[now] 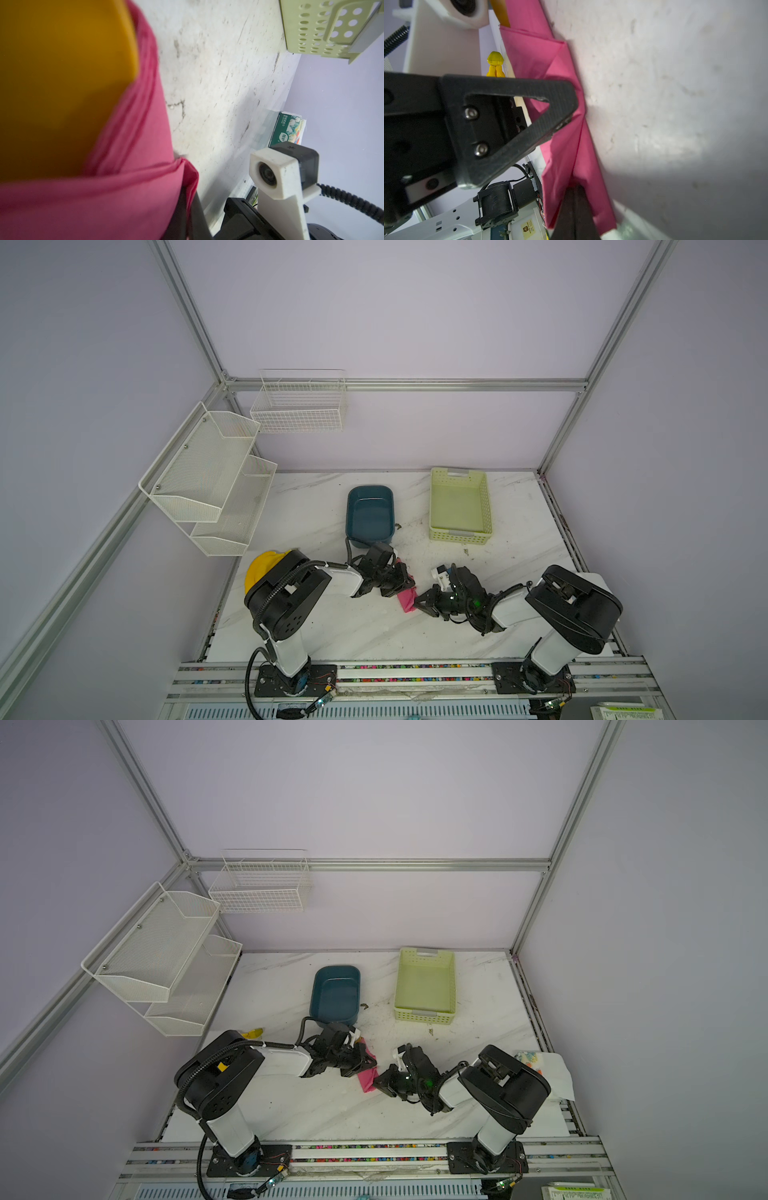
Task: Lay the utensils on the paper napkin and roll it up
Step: 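Press the right gripper onto the napkin roll beside the left gripper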
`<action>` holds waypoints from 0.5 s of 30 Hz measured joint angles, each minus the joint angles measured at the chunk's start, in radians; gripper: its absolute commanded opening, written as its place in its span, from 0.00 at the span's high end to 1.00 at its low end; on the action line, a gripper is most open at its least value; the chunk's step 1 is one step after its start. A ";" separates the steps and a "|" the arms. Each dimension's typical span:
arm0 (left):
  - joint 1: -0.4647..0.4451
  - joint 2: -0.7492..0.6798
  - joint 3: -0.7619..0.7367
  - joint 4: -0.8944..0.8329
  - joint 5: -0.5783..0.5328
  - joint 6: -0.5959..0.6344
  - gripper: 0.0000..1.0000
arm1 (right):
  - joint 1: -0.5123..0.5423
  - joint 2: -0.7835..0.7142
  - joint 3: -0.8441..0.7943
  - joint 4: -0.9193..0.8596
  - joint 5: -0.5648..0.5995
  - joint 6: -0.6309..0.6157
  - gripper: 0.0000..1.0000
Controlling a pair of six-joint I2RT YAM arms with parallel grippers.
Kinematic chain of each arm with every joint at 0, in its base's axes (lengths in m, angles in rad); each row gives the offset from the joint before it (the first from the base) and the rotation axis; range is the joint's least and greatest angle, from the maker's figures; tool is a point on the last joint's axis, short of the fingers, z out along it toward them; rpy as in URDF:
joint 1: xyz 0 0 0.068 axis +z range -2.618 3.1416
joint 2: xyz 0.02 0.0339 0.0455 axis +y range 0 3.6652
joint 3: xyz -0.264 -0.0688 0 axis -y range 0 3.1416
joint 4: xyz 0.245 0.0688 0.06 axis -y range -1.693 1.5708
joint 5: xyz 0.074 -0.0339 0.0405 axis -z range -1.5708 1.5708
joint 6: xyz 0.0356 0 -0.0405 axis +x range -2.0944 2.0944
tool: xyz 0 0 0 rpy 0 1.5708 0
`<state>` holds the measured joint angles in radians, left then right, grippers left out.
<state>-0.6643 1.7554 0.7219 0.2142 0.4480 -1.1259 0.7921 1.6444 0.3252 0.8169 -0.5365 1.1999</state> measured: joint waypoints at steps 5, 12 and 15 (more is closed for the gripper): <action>0.000 -0.040 0.000 -0.045 -0.031 0.003 1.00 | 0.000 0.007 0.005 -0.006 0.000 -0.026 1.00; -0.005 -0.090 0.003 -0.089 -0.044 0.011 1.00 | 0.000 0.026 0.073 -0.096 -0.007 -0.100 1.00; -0.008 -0.090 0.003 -0.109 -0.048 0.011 1.00 | 0.000 0.035 0.095 -0.118 -0.010 -0.128 1.00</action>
<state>-0.6727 1.6657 0.7254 0.1055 0.4004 -1.1152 0.7921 1.6798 0.4198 0.6987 -0.5461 1.0721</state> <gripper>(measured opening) 0.047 0.055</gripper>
